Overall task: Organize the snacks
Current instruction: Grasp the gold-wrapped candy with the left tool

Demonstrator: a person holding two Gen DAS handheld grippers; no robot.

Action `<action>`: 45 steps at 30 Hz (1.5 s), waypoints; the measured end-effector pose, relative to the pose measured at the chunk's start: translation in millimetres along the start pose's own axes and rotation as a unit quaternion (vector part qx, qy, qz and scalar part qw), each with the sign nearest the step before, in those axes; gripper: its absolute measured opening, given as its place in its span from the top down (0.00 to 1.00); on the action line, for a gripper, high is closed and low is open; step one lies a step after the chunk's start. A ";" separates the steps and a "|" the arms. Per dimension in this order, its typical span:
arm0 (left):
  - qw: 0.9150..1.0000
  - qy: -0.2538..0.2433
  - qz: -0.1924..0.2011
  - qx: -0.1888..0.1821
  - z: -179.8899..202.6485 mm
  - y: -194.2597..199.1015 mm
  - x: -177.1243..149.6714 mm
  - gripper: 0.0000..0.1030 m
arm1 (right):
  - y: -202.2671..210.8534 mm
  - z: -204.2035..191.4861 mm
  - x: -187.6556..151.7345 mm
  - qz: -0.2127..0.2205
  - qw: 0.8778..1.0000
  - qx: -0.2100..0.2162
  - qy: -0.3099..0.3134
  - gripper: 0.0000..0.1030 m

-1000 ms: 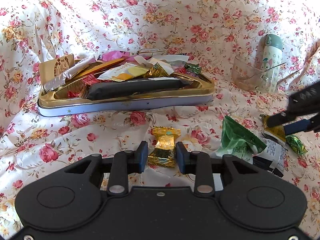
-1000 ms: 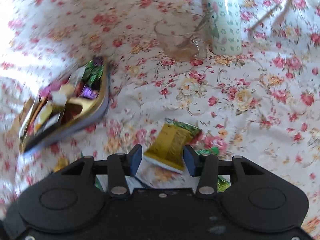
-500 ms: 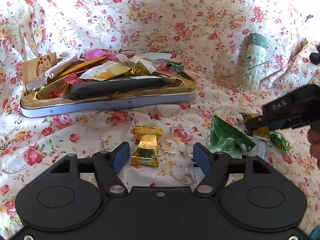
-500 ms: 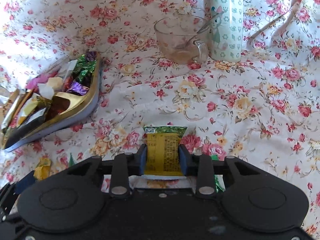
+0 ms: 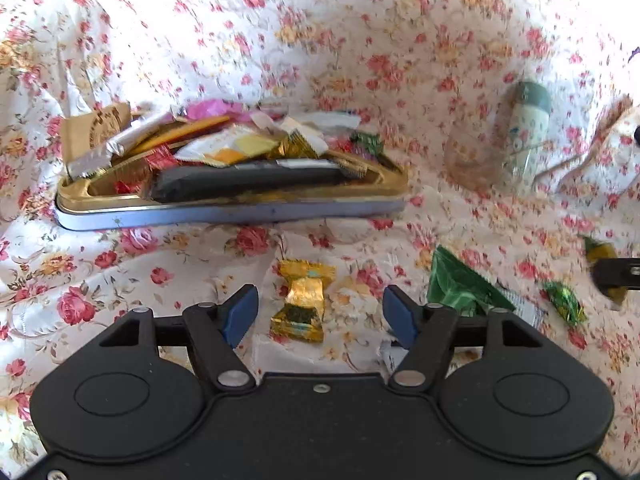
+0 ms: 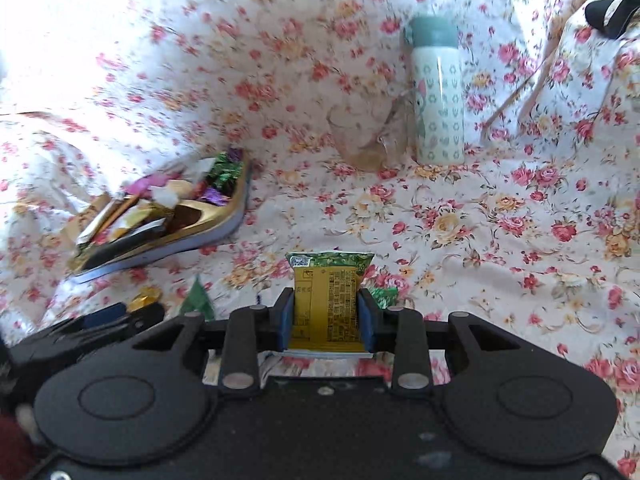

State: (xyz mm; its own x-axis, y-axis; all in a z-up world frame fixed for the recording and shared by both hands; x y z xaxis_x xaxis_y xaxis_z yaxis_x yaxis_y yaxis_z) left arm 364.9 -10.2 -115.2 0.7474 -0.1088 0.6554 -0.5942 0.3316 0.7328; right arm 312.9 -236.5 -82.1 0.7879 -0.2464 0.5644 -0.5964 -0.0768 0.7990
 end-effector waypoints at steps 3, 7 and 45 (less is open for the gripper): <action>1.000 -0.017 -0.001 0.012 5.2 0.7 1.0 0.38 | 12.6 -0.8 -11.6 0.010 1.000 0.007 0.006 0.67; 0.999 -0.034 -0.005 0.036 12.9 -0.9 5.5 0.40 | 21.8 -0.2 -23.3 0.012 1.000 0.019 0.005 0.67; 0.995 0.014 -0.055 0.085 27.2 3.0 -4.0 0.60 | 56.0 3.1 -74.2 -0.020 0.997 0.072 -0.018 0.67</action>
State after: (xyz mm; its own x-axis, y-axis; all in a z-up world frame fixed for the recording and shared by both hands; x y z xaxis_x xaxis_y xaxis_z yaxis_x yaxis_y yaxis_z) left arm 352.0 -34.3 -110.7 0.8172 -0.1093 0.5659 -0.5482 0.1553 0.8218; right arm 220.6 -225.5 -79.9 0.8071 -0.2746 0.5226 -0.5824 -0.2249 0.7812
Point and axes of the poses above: each gripper's, at about its wrist camera, not at the fingertips, and y roughly against the way its jaws point, z to its right, x to its top, the point moved 3 cm from there along -y, roughly the way its jaws point, and after that the axes turned 10 degrees about -z, right-handed, at the moved point
